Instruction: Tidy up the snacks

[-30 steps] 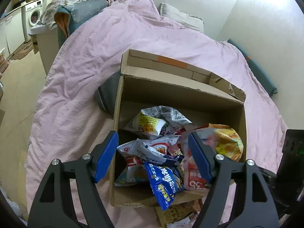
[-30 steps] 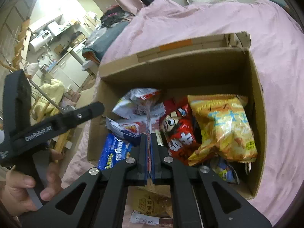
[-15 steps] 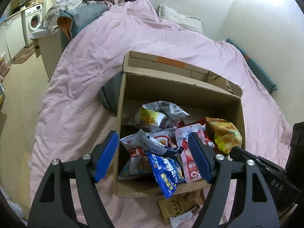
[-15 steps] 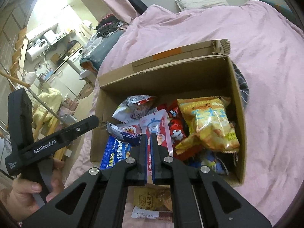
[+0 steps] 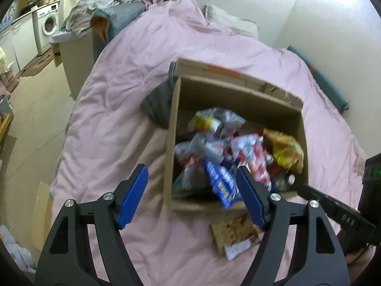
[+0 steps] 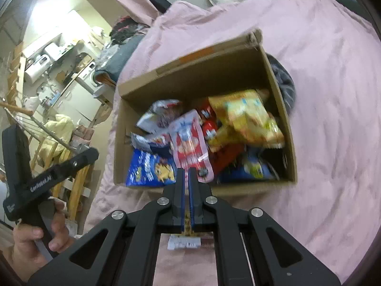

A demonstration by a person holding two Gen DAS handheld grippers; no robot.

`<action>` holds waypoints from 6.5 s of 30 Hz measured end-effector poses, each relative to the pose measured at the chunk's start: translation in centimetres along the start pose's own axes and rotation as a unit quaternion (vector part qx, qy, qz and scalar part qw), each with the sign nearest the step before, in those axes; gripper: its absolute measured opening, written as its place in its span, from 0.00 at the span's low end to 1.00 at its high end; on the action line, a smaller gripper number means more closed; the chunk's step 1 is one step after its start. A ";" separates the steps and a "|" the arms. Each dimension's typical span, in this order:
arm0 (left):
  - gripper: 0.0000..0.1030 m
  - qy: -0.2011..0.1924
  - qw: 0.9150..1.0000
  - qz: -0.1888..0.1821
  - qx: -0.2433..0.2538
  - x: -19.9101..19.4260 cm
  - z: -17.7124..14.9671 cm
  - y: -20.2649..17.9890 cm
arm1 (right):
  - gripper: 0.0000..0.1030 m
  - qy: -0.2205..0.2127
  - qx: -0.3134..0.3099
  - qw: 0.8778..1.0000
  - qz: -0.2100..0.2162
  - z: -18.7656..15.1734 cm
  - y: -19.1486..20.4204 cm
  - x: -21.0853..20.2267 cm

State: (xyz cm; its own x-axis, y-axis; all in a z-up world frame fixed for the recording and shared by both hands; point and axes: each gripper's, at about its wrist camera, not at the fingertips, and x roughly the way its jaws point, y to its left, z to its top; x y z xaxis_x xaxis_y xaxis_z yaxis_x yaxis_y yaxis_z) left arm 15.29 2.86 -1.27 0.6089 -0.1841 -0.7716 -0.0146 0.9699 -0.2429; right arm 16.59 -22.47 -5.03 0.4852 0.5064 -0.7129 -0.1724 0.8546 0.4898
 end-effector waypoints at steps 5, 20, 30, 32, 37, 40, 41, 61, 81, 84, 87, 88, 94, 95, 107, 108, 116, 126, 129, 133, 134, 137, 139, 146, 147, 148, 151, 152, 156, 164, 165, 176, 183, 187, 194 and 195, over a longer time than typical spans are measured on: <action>0.71 0.018 1.000 0.003 0.009 -0.6 -2.1 0.0 | 0.06 0.051 0.027 0.998 -0.012 -1.8 -0.9 1.4; 0.84 0.054 0.998 0.023 -0.012 -0.6 -4.7 2.8 | 0.95 0.218 0.029 0.974 -0.047 -6.6 -1.0 9.4; 0.84 0.062 0.998 0.017 -0.015 -0.4 -5.0 3.3 | 0.95 0.249 -0.069 0.960 -0.105 -7.6 1.6 12.1; 0.84 0.064 0.998 0.014 -0.015 -0.3 -5.0 3.2 | 0.86 0.248 -0.090 0.958 -0.116 -7.9 2.1 11.8; 0.84 0.069 0.997 0.010 -0.017 0.1 -5.0 2.3 | 0.68 0.241 -0.099 0.959 -0.112 -8.1 2.4 10.5; 0.84 0.079 0.997 0.007 -0.025 0.8 -4.9 1.8 | 0.62 0.236 -0.101 0.962 -0.098 -8.3 2.3 9.2; 0.84 0.083 0.996 0.003 -0.028 1.0 -4.9 1.7 | 0.55 0.237 -0.101 0.962 -0.092 -8.5 2.3 8.7; 0.84 0.141 0.990 0.018 -0.006 5.1 -6.5 -1.1 | 0.66 0.159 0.118 0.980 -0.030 -4.7 -6.1 4.6; 0.48 0.229 0.966 -0.010 0.120 9.2 -11.2 -5.7 | 0.28 0.150 0.046 0.985 -0.066 -4.4 -3.4 3.5; 0.32 0.229 0.963 -0.005 0.141 10.3 -11.6 -6.8 | 0.28 0.147 0.042 0.986 -0.070 -5.0 -2.7 3.2; 0.16 0.219 0.962 0.004 0.160 10.7 -11.6 -7.3 | 0.28 0.143 0.046 0.986 -0.076 -4.9 -4.0 1.7; 0.16 0.218 0.962 0.007 0.165 10.7 -11.6 -7.3 | 0.28 0.141 0.049 0.986 -0.078 -4.9 -4.3 1.3; 0.14 0.208 0.965 0.006 0.161 9.2 -11.6 -7.1 | 0.28 0.138 0.047 0.987 -0.071 -5.3 -3.7 1.8; 0.14 0.206 0.966 0.003 0.154 8.8 -11.5 -6.9 | 0.28 0.137 0.044 0.987 -0.070 -5.3 -3.4 1.7; 0.14 0.113 0.991 -0.015 0.062 1.0 -6.3 -3.2 | 0.28 0.070 0.015 0.997 -0.002 -2.8 0.6 -1.8; 0.14 0.105 0.993 -0.012 0.057 0.7 -5.8 -2.8 | 0.28 0.062 0.014 0.998 0.000 -2.3 0.7 -2.1; 0.14 0.063 0.996 0.011 0.070 0.3 -0.1 -2.3 | 0.28 -0.021 0.039 0.999 0.014 2.0 0.0 -3.1; 0.14 0.027 0.999 -0.006 0.045 3.5 3.2 -1.4 | 0.28 -0.081 0.081 0.993 0.010 6.5 -2.2 -1.3; 0.14 0.043 0.999 -0.008 0.024 4.8 2.8 -0.8 | 0.28 -0.087 0.094 0.992 0.010 7.6 -3.2 -0.5; 0.15 0.044 0.998 0.002 0.033 5.7 2.7 -1.2 | 0.28 -0.081 0.128 0.988 0.023 8.7 -4.3 1.3; 0.15 0.046 0.998 0.005 0.034 5.9 2.6 -1.3 | 0.28 -0.078 0.135 0.988 0.022 8.8 -4.5 1.8; 0.15 0.049 0.997 0.023 0.048 6.3 2.3 -1.8 | 0.28 -0.064 0.144 0.987 0.019 8.8 -4.6 3.2; 0.15 0.052 0.997 0.027 0.051 6.4 2.1 -2.0 | 0.28 -0.056 0.146 0.987 0.024 8.8 -4.6 3.9; 0.15 0.065 0.997 0.013 0.038 6.6 2.2 -1.8 | 0.43 -0.049 0.156 0.985 0.046 9.1 -3.9 4.9; 0.18 0.066 0.997 0.011 0.039 6.5 2.2 -1.8 | 0.55 -0.052 0.151 0.986 0.048 9.0 -3.7 4.8; 0.21 0.068 0.997 0.010 0.042 6.5 2.2 -1.9 | 0.59 -0.056 0.146 0.987 0.045 9.0 -3.5 4.5; 0.48 0.059 0.997 0.017 0.049 5.9 2.2 -2.2 | 0.69 -0.072 0.137 0.987 0.034 9.1 -3.4 3.5; 0.57 0.054 0.997 0.016 0.048 5.7 2.3 -2.2 | 0.69 -0.078 0.139 0.987 0.038 9.1 -3.6 3.2; 0.71 0.037 0.998 0.013 0.042 4.9 2.6 -2.1 | 0.70 -0.072 0.142 0.986 0.042 9.1 -4.0 3.1; 0.71 0.005 0.999 0.032 0.027 3.7 2.9 -1.3 | 0.90 -0.086 0.072 0.994 0.009 8.8 -1.7 1.9; 0.71 -0.002 0.999 0.033 0.026 3.3 2.9 -1.2 | 0.96 -0.089 0.062 0.994 0.004 8.7 -1.4 1.5; 1.00 -0.070 0.994 0.076 0.030 -0.8 2.2 -0.2 | 1.00 -0.142 -0.030 0.987 -0.072 5.2 2.3 -3.4; 1.00 -0.084 0.992 0.074 0.055 -3.5 -0.5 -0.5 | 1.00 -0.138 -0.032 0.987 -0.078 1.7 2.6 -5.8; 1.00 -0.072 0.992 0.081 0.059 -4.3 -2.2 -0.5 | 1.00 -0.143 -0.041 0.985 -0.089 -0.1 3.3 -7.1; 1.00 -0.065 0.993 0.081 0.053 -5.8 -4.7 -0.2 | 1.00 -0.143 -0.057 0.982 -0.113 -3.5 4.2 -7.8; 1.00 -0.067 0.993 0.079 0.052 -6.1 -4.9 -0.1 | 1.00 -0.143 -0.062 0.980 -0.121 -4.0 4.4 -7.8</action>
State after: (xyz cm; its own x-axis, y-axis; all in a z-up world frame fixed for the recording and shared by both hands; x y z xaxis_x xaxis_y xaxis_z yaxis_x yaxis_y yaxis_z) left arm 7.69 3.06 0.55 0.7060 -0.0120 -0.7081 -0.0407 0.9975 -0.0575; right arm 8.64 -22.16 0.68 0.7425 0.2499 -0.6215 -0.1178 0.9620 0.2462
